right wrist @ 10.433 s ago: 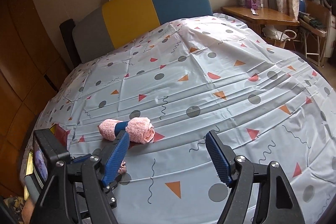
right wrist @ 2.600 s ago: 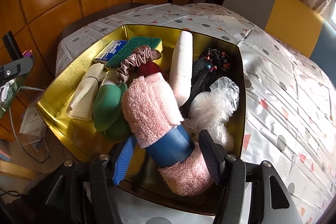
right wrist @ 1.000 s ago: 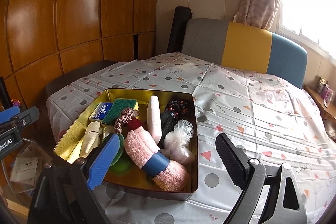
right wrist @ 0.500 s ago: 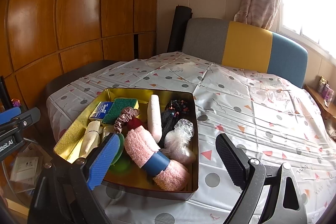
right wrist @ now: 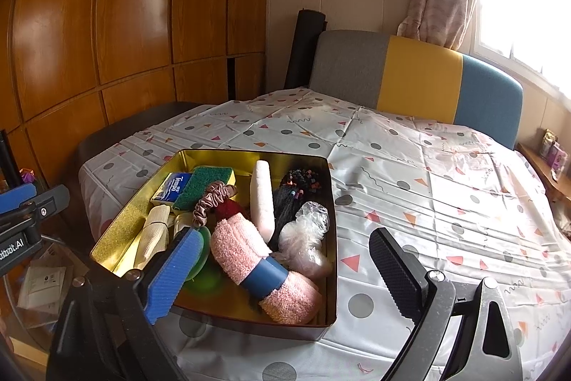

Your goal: Organize soft objects

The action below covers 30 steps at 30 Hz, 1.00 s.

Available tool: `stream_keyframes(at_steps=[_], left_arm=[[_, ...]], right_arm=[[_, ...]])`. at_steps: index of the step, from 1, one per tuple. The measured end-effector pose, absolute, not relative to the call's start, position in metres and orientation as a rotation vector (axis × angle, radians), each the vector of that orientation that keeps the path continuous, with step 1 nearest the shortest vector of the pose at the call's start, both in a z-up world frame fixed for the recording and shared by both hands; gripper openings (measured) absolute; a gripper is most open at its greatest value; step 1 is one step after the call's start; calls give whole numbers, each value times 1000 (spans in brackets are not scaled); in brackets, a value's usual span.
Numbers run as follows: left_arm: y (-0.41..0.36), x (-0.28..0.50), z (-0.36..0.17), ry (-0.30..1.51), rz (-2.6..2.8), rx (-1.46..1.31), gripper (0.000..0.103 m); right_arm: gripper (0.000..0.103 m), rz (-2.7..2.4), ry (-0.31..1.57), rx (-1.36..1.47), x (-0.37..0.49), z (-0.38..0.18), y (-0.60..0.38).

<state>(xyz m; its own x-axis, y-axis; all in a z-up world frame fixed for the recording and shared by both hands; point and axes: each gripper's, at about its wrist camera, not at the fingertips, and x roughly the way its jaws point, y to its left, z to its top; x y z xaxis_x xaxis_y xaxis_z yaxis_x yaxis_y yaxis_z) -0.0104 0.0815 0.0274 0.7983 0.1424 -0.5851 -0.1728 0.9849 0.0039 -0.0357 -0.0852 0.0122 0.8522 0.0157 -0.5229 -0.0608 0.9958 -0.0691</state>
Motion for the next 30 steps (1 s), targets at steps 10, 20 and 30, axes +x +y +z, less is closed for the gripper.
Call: stream_keyframes(at_steps=[10,20,30], left_arm=[[82,-9,25,638,171,-55,60],[80,-8,24,639,174,-49,60],[81,-9,23,635,177,-45,60]], right_arm=[[97,38,551,-80,-36,12,-87],[97,38,552,-79,-36,11,-86],[97,38,552,-80,-36,12,-86]])
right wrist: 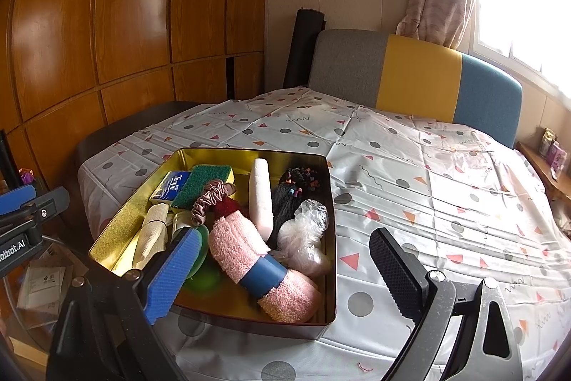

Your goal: Organize soft objects

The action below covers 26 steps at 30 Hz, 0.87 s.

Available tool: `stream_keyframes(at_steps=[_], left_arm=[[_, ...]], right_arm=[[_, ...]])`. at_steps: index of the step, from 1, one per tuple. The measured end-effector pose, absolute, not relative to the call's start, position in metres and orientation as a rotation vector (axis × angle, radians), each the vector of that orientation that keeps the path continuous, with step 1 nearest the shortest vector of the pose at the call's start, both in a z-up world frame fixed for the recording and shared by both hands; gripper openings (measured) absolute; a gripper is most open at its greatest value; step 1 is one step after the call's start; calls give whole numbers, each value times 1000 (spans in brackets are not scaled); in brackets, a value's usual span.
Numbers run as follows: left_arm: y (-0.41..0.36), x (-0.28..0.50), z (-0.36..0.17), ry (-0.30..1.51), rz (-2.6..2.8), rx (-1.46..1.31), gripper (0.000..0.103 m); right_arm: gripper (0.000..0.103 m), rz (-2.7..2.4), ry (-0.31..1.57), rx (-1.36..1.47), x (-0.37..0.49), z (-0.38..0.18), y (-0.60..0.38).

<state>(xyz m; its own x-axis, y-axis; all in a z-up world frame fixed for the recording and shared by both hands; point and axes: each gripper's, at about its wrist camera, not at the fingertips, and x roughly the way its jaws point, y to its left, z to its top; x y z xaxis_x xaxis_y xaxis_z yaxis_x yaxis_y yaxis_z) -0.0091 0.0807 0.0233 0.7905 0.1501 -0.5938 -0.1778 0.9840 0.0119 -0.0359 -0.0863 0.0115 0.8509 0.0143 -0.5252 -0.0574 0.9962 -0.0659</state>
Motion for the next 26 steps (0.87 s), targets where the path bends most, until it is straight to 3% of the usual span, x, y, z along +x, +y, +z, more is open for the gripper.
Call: stream_keyframes(at_steps=[17,22,26], left_arm=[[79,-7,21,641,163,-31,60],[78,-10,26,576,157,-9,49],[78,-7,29,588,139,-19,49]], right_arm=[[98,36,553,-84,-36,10,-87],[98,34,563,-79,-34,7,-91],[98,28,569,-75,-31,5,-95]])
